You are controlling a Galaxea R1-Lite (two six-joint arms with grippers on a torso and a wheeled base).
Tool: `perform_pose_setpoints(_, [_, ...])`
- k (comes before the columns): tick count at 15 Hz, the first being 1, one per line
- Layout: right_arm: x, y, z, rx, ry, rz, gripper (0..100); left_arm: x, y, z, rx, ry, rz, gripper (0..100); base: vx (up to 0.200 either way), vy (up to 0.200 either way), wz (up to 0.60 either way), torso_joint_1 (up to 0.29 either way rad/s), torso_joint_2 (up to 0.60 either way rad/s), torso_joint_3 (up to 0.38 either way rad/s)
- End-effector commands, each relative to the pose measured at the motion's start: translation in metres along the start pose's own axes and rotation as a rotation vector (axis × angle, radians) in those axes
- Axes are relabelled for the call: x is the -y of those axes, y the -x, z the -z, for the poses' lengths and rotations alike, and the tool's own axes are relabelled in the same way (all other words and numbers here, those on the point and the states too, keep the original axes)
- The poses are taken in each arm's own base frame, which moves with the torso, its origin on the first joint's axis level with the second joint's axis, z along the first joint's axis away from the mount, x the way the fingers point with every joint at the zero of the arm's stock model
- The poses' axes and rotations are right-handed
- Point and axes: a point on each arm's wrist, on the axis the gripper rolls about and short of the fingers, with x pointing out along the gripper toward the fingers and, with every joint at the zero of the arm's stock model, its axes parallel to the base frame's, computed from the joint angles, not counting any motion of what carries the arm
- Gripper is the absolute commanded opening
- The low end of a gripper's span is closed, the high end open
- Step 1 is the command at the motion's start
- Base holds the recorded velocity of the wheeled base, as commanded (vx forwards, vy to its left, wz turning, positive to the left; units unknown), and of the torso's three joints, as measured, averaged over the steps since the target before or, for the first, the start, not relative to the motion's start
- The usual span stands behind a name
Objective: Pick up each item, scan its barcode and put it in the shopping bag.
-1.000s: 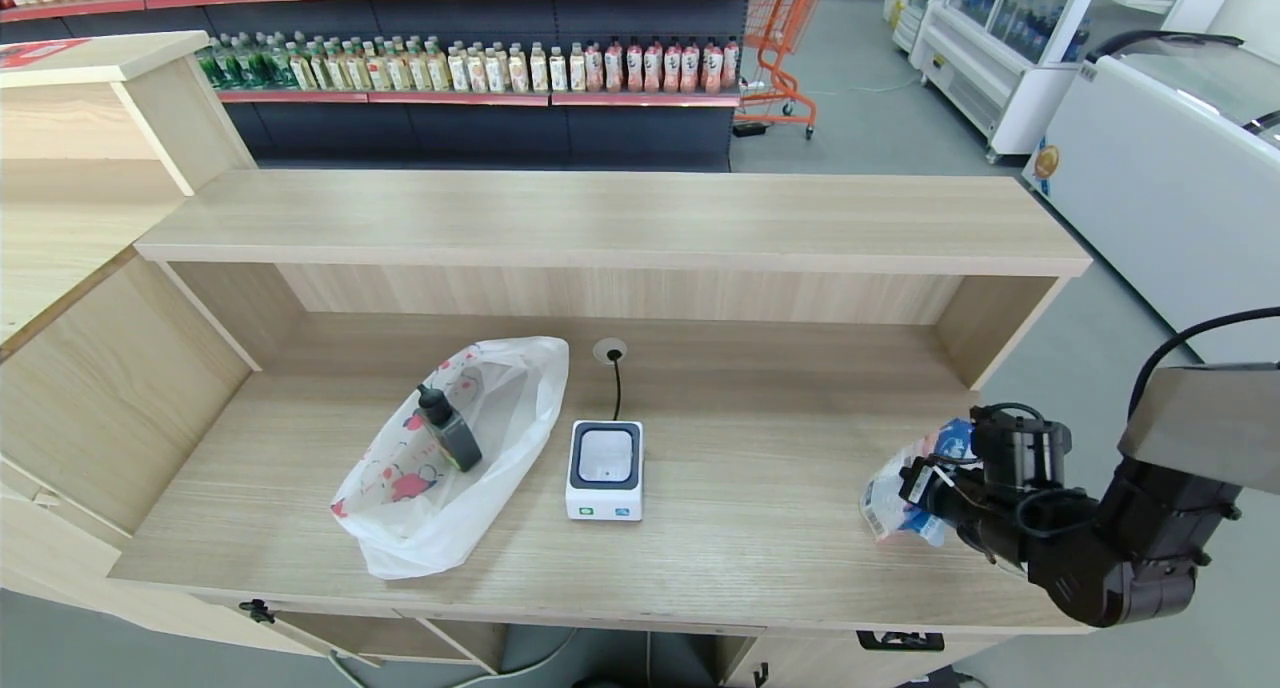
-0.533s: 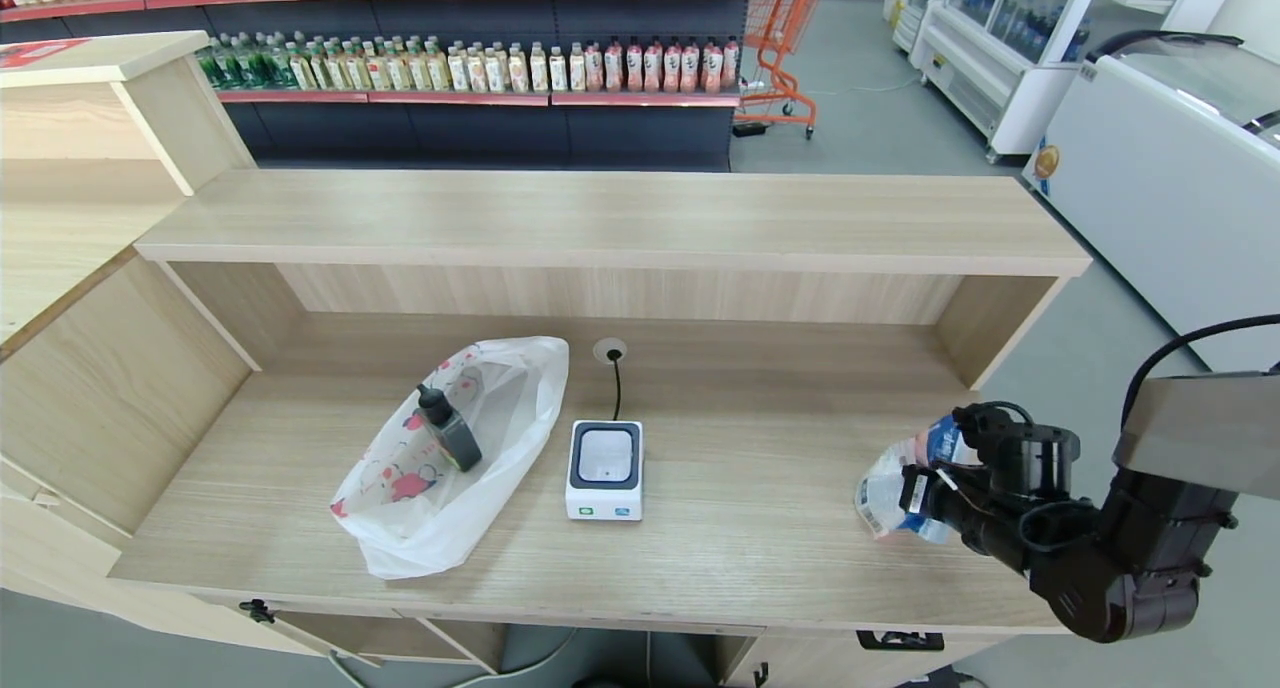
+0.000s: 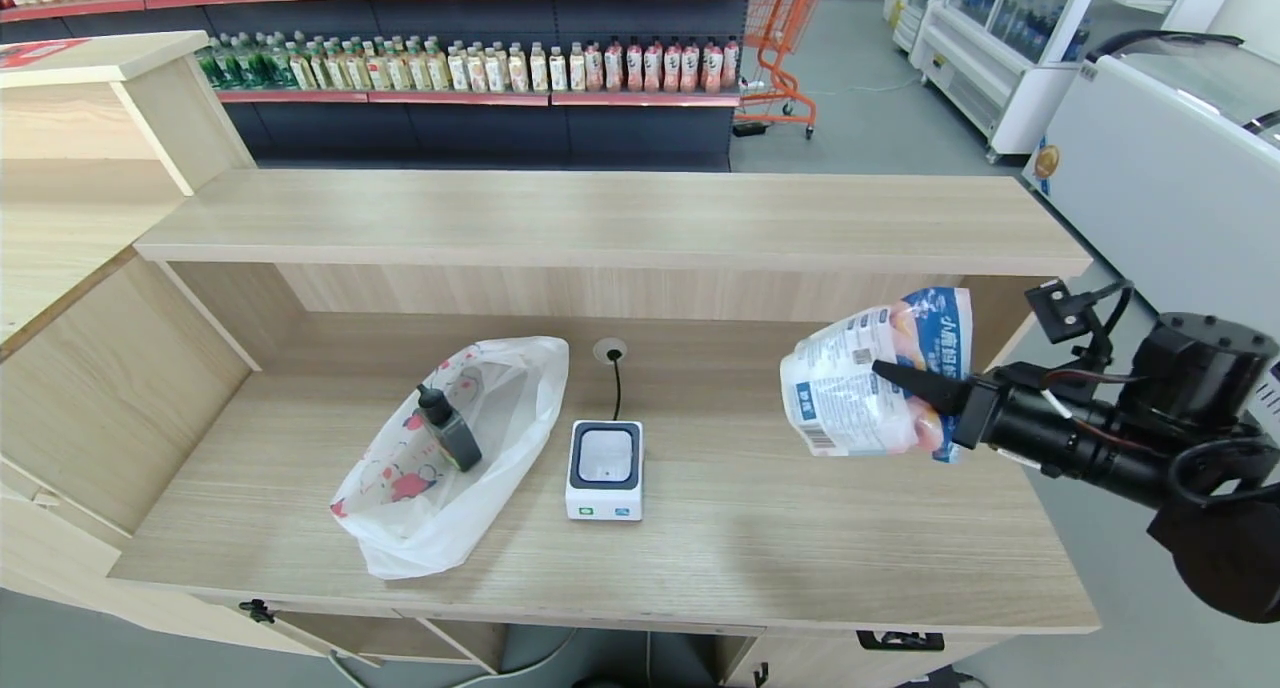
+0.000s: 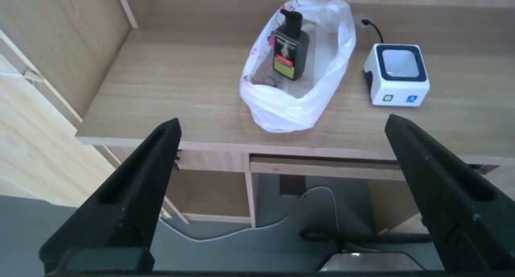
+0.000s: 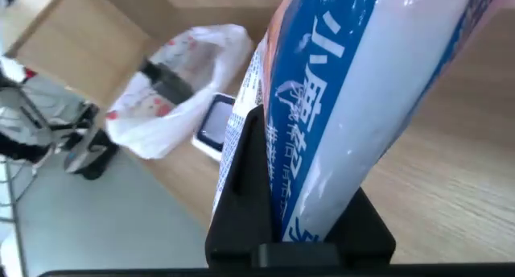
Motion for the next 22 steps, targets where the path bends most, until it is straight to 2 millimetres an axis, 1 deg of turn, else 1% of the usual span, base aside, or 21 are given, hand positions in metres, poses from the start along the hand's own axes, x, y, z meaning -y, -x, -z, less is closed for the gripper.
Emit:
perform_pose_setpoints(1, [-0.036, 0.02, -0.021, 0.029, 0.015, -0.163, 0, 0.0, 0.0, 0.0, 0.0, 0.0, 0.0, 100, 0.0, 0.0, 0.0, 0.0, 0.0, 0.0])
perform_pose_setpoints(2, [-0.041, 0.023, -0.022, 0.023, 0.013, -0.198, 0, 0.0, 0.0, 0.0, 0.0, 0.0, 0.0, 100, 0.0, 0.0, 0.0, 0.0, 0.0, 0.0])
perform_pose_setpoints(3, [-0.054, 0.028, -0.023, 0.004, -0.006, -0.274, 0, 0.0, 0.0, 0.0, 0.0, 0.0, 0.0, 100, 0.0, 0.0, 0.0, 0.0, 0.0, 0.0])
perform_pose_setpoints(4, [-0.062, 0.03, -0.026, 0.004, -0.026, -0.309, 0, 0.0, 0.0, 0.0, 0.0, 0.0, 0.0, 100, 0.0, 0.0, 0.0, 0.0, 0.0, 0.0])
perform_pose_setpoints(5, [-0.073, 0.032, -0.03, 0.001, -0.066, -0.354, 0, 0.0, 0.0, 0.0, 0.0, 0.0, 0.0, 100, 0.0, 0.0, 0.0, 0.0, 0.0, 0.0])
perform_pose_setpoints(7, [-0.087, 0.031, -0.033, -0.001, -0.09, -0.411, 0, 0.0, 0.0, 0.0, 0.0, 0.0, 0.0, 100, 0.0, 0.0, 0.0, 0.0, 0.0, 0.0])
perform_pose_setpoints(10, [-0.092, 0.03, -0.032, -0.012, -0.093, -0.437, 0, 0.0, 0.0, 0.0, 0.0, 0.0, 0.0, 100, 0.0, 0.0, 0.0, 0.0, 0.0, 0.0])
perform_pose_setpoints(13, [-0.099, 0.029, -0.025, -0.051, -0.11, -0.483, 0, 0.0, 0.0, 0.0, 0.0, 0.0, 0.0, 100, 0.0, 0.0, 0.0, 0.0, 0.0, 0.0])
perform_pose_setpoints(15, [-0.106, 0.031, -0.022, -0.077, -0.126, -0.505, 0, 0.0, 0.0, 0.0, 0.0, 0.0, 0.0, 100, 0.0, 0.0, 0.0, 0.0, 0.0, 0.0])
perform_pose_setpoints(21, [-0.109, 0.033, -0.02, -0.118, -0.161, -0.501, 0, 0.0, 0.0, 0.0, 0.0, 0.0, 0.0, 100, 0.0, 0.0, 0.0, 0.0, 0.0, 0.0])
perform_pose_setpoints(22, [-0.113, 0.035, -0.019, -0.125, -0.163, -0.513, 0, 0.0, 0.0, 0.0, 0.0, 0.0, 0.0, 100, 0.0, 0.0, 0.0, 0.0, 0.0, 0.0])
